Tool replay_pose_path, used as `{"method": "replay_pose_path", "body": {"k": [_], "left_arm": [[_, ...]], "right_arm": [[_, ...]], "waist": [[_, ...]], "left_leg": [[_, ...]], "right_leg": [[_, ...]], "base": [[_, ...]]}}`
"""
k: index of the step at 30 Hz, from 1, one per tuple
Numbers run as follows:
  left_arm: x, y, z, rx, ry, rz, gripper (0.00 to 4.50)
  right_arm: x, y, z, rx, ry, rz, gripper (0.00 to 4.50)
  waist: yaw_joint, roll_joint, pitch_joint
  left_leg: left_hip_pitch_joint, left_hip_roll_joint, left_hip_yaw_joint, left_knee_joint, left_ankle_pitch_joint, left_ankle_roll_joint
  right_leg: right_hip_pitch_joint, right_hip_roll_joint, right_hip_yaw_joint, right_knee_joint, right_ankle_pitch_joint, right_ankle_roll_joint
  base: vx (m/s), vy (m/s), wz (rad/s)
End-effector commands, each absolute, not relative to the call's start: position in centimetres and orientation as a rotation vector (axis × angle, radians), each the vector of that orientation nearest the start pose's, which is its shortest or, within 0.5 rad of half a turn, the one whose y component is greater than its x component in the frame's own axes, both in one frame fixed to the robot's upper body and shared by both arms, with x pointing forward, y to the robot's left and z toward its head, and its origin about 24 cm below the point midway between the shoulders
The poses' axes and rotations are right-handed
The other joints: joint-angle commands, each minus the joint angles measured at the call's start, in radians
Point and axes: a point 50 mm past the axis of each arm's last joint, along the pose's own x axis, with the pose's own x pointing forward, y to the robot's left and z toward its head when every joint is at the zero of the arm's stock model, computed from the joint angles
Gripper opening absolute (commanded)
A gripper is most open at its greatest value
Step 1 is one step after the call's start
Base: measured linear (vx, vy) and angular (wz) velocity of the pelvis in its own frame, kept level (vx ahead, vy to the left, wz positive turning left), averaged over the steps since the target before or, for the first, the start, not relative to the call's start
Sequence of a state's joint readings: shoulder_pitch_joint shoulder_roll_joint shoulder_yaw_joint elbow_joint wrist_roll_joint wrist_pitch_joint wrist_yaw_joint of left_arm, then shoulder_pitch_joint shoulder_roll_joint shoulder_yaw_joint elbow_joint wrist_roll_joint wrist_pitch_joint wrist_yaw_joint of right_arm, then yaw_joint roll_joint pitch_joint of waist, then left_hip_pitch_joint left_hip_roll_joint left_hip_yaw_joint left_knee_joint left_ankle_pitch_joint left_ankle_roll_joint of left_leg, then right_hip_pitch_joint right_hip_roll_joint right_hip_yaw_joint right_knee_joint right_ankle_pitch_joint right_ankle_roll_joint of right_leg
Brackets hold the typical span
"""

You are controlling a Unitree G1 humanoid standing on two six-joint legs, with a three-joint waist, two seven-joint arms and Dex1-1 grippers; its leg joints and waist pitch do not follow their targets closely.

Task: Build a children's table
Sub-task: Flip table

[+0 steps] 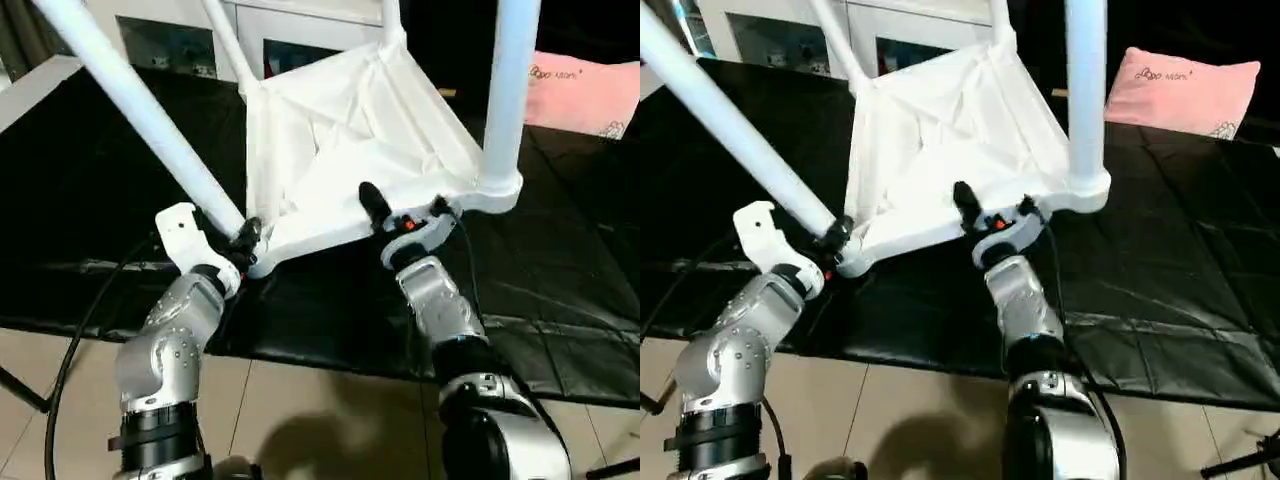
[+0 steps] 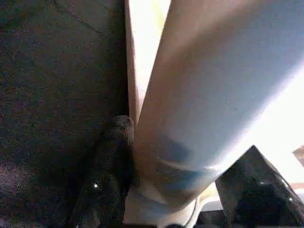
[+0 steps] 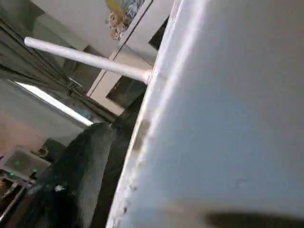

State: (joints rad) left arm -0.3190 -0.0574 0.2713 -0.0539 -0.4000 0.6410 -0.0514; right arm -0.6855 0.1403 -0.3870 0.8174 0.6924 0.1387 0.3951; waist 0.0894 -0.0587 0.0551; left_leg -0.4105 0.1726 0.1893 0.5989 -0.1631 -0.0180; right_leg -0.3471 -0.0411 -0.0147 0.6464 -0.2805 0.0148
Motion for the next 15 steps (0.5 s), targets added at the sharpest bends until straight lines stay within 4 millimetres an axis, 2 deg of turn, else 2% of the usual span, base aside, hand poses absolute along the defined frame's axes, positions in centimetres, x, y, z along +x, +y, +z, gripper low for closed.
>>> {"method": "replay_pose_path", "body": {"k": [1,2,5,12,15], "left_arm": [[29.90,13.11,7.77,-0.576,0.262,-0.189,2.27],[29.90,13.11,7.76,-0.575,0.262,-0.188,2.27],[29.89,13.12,7.73,-0.572,0.262,-0.188,2.27],[29.88,13.08,7.72,-0.561,0.265,-0.190,2.27],[29.89,13.09,7.72,-0.560,0.265,-0.190,2.27]], "right_arm": [[36.31,-6.92,6.64,1.075,0.102,0.400,3.63],[36.33,-6.85,6.65,1.075,0.102,0.406,3.35],[36.36,-6.84,6.63,1.081,0.101,0.409,3.15],[36.56,-6.95,6.73,1.099,0.093,0.419,2.47],[36.59,-7.00,6.75,1.103,0.090,0.419,2.31]], "waist": [[-0.001,0.002,-0.070],[-0.001,0.001,-0.068],[-0.001,0.001,-0.068],[0.000,0.003,-0.070],[0.000,0.003,-0.069]], "left_leg": [[0.042,0.070,-0.028,-0.060,-0.034,0.046],[0.041,0.069,-0.026,-0.060,-0.038,0.047],[0.042,0.071,-0.025,-0.061,-0.044,0.045],[0.041,0.070,-0.023,-0.058,-0.025,0.057],[0.042,0.071,-0.023,-0.060,-0.037,0.055]], "right_leg": [[0.020,-0.097,0.029,-0.055,0.274,-0.186],[0.020,-0.098,0.029,-0.057,0.262,-0.190],[0.017,-0.099,0.029,-0.058,0.237,-0.194],[0.017,-0.099,0.029,-0.055,0.264,-0.200],[0.016,-0.099,0.029,-0.057,0.242,-0.202]], "base": [[0.000,0.000,0.00],[0.000,0.000,0.00],[0.000,0.000,0.00],[0.000,0.000,0.00],[0.000,0.000,0.00]]}}
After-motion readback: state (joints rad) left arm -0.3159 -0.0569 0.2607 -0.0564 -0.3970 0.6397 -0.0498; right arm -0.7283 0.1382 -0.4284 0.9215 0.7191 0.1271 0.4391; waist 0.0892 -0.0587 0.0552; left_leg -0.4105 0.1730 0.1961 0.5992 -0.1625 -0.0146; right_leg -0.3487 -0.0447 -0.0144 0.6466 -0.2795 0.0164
